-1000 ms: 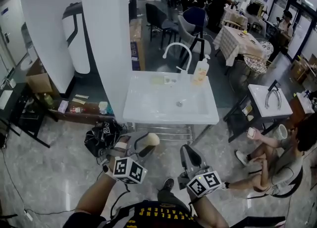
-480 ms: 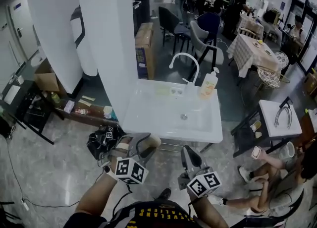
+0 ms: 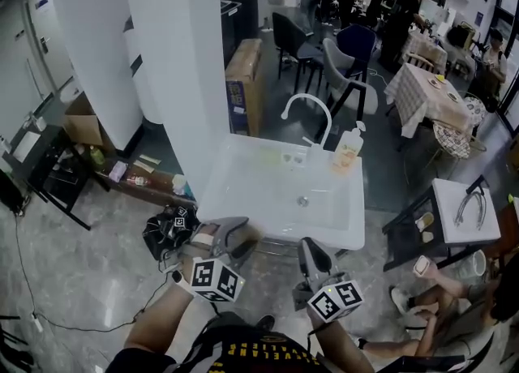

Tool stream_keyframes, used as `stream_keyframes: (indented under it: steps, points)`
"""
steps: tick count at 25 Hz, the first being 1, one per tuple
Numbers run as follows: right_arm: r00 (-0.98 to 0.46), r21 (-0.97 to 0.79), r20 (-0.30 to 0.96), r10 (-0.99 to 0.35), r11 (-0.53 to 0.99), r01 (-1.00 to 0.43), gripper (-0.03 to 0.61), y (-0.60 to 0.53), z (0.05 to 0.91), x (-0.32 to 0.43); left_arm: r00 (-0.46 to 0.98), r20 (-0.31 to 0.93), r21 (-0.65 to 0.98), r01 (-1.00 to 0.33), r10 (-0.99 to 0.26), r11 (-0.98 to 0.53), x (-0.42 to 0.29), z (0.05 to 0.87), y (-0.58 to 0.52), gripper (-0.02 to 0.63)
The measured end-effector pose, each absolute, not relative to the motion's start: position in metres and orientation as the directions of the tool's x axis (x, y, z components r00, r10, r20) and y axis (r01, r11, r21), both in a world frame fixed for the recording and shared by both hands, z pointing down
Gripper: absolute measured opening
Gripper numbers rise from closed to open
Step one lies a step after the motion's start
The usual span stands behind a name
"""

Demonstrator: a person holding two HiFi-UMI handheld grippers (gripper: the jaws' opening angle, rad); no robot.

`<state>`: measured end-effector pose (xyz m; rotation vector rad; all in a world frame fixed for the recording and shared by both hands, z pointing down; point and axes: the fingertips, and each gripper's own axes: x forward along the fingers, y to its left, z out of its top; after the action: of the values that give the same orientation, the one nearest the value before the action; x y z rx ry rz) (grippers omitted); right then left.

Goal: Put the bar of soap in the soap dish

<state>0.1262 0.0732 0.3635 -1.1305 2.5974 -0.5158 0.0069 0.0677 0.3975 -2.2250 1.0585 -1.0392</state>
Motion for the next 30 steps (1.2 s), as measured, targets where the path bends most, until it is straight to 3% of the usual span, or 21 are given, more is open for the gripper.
stream_keyframes:
  steps: [11, 30]
  points:
    - [-0.678, -0.456, -0.066, -0.732, 0.627, -0.632, 0.025, 0.033, 0.387, 0.118, 0.385, 0.462, -0.667, -0.444, -0.799, -0.599, -0.008, 0.413, 0.025, 0.256]
    - [-0.595, -0.448, -0.034, -0.803, 0.544, -0.709, 0.026, -0.117, 0.390, 0.069, 0.461, 0.464, -0.631, -0.427, -0.756, -0.648, -0.067, 0.430, -0.123, 0.256]
